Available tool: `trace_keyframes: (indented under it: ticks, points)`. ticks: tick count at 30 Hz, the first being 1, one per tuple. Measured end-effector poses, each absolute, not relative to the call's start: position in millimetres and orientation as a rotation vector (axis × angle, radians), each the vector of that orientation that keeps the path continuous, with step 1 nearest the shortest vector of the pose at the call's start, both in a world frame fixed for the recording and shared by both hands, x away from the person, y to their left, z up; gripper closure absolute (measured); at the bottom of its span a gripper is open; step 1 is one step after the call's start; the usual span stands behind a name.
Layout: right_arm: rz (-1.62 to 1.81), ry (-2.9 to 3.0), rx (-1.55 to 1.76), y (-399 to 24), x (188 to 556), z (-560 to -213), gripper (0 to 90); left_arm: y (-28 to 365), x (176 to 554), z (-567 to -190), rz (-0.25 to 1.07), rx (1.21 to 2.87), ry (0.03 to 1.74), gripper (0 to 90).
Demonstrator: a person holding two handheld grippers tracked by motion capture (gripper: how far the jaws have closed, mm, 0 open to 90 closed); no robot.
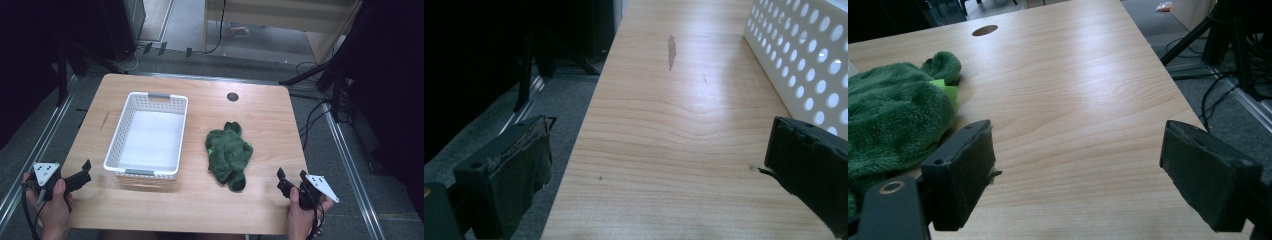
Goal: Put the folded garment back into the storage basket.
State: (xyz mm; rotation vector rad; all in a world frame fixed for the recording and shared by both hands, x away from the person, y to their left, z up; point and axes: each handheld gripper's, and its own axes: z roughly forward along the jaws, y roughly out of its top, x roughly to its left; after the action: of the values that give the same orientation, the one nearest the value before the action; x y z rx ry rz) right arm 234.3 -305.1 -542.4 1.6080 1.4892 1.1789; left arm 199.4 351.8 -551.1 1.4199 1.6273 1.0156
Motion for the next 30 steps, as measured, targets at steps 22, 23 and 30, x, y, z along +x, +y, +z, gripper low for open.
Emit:
trace_keyframes:
  ticks: [22,23,30]
  points:
    - [1.232,1.672,1.505,-251.8,244.1,-474.4,23.1,352.2,198.7,-551.2,0.951,1.441,1.579,0.0]
    - [1.223,1.691,1.494,-246.2,246.8,-471.8,22.9,351.9,199.7,-551.2,0.948,1.447,1.589,0.0]
    - [1.187,1.827,1.464,-201.9,268.2,-458.0,15.2,351.1,201.4,-551.1,0.935,1.489,1.615,0.0]
